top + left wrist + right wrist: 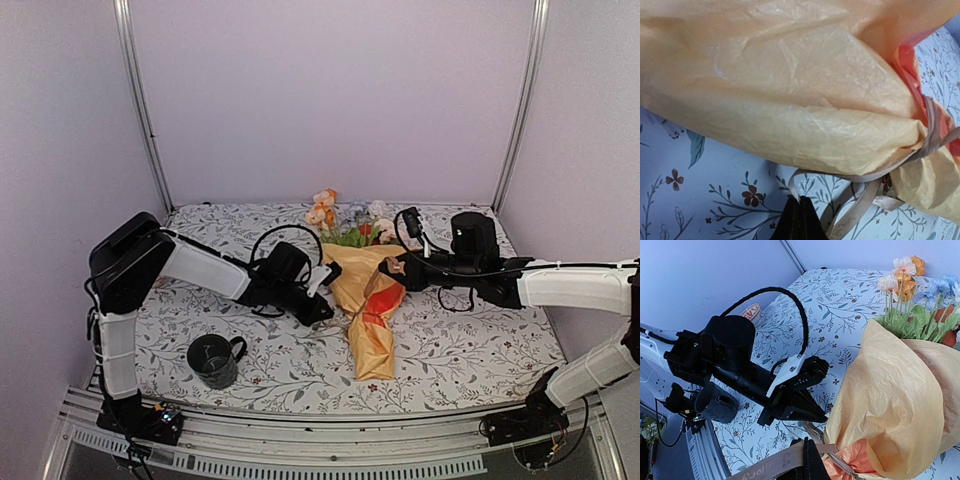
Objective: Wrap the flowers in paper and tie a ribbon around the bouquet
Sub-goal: Tie the ribbon at the center of the board.
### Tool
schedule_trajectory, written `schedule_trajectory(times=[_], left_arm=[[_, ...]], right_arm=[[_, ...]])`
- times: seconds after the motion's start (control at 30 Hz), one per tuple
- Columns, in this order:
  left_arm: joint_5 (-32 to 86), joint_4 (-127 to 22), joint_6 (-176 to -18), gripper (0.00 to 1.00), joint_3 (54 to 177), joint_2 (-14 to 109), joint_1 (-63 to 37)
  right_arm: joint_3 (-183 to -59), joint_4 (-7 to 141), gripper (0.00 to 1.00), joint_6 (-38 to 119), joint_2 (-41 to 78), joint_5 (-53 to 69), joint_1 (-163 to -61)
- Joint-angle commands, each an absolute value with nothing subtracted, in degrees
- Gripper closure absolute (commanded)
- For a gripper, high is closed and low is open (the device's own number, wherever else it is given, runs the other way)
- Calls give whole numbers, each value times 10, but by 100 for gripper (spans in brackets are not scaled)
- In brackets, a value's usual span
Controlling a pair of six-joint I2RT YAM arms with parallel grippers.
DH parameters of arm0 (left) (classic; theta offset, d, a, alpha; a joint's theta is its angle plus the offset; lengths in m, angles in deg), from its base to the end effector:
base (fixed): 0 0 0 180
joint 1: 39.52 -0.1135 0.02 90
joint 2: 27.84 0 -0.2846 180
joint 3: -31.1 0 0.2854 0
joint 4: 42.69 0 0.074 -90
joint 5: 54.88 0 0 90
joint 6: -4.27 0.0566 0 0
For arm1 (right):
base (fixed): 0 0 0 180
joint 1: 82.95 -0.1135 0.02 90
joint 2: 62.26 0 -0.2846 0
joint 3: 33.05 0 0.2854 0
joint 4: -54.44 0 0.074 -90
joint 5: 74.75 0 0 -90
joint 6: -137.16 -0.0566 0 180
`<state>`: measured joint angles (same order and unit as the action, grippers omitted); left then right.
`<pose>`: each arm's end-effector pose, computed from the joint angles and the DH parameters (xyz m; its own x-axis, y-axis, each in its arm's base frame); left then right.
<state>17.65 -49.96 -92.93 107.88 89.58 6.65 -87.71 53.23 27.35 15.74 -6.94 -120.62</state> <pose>0.3017 -0.3389 0.0853 -0.6136 0.4665 -0.6371 0.7565 0.5784 -0.3050 0.2560 0.2247 0.2312 -0.5662 -0.0407 -0.8233 -0.6918 0.5664 0.4478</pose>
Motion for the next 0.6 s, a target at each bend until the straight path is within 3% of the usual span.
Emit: schedule_trajectory(times=[0.0, 0.3, 0.57], left_arm=[[245, -499, -958, 100, 1033, 876, 56], [212, -475, -1015, 100, 961, 832, 7], [257, -464, -1049, 100, 905, 803, -13]], right_arm=[[-862, 520, 100, 254, 139, -51, -1184], [-719, 539, 100, 155, 122, -46, -1048], [-631, 541, 100, 142, 87, -75, -954]])
